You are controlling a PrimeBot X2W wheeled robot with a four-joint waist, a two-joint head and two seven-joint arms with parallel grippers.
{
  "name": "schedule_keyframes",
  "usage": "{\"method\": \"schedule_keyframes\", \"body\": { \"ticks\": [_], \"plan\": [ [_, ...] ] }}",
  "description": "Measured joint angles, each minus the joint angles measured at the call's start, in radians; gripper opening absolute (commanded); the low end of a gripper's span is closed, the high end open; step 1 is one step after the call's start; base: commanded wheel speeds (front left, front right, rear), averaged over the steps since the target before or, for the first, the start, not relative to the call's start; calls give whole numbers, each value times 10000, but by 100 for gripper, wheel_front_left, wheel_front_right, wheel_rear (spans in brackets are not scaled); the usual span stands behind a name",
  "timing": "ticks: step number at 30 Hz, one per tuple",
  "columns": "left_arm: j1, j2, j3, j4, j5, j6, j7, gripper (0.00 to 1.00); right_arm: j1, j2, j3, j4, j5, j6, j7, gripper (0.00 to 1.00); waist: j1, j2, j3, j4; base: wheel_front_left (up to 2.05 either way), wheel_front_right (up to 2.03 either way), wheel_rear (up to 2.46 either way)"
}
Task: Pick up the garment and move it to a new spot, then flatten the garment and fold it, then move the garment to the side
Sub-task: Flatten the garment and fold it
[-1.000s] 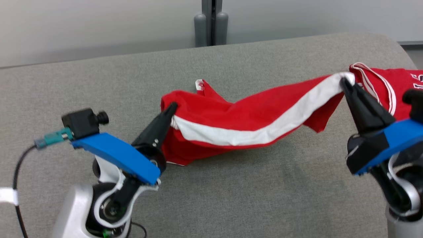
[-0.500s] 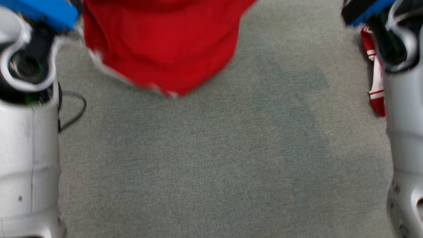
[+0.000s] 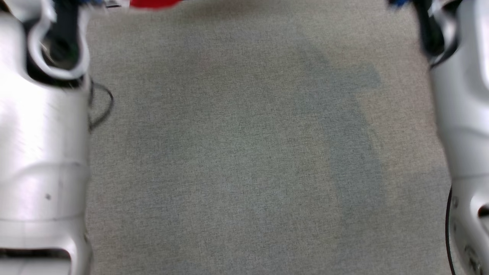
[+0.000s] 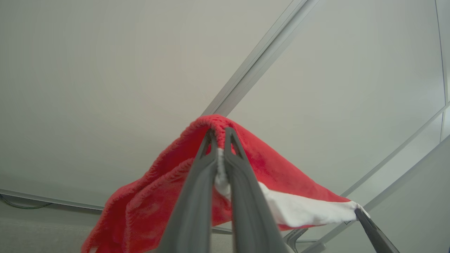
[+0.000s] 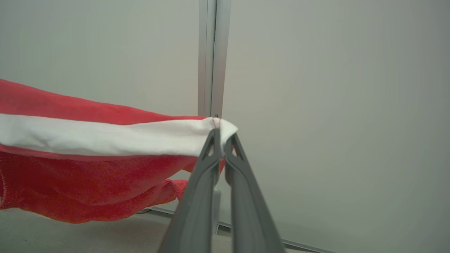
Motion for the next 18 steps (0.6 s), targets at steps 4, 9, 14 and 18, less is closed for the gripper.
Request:
{"method": "schedule_keyframes", "body": {
  "ticks": [4, 9, 14, 18],
  "plan": [
    [1297, -48, -562, 654, 328, -384, -546, 0, 1434, -188, 777, 685, 545, 0, 380, 0, 1, -1, -10, 20, 0, 0, 0],
    [3063, -31, -1421, 1133, 330, -598, -591, 0, 3243, -729, 1764, 809, 1513, 0, 1664, 0, 0, 0, -274, 92, 0, 0, 0],
    [4800, 309, -2401, 577, 322, -608, -453, 0, 5177, -1739, 2525, -393, 2556, 0, 3427, 0, -1, 0, -848, 293, 0, 0, 0],
    [6239, 819, -3032, -305, 146, -623, 230, 0, 6735, -2648, 2316, -2207, 2968, 0, 4677, 0, -2, 0, -1353, 472, 0, 0, 0]
  ]
}}
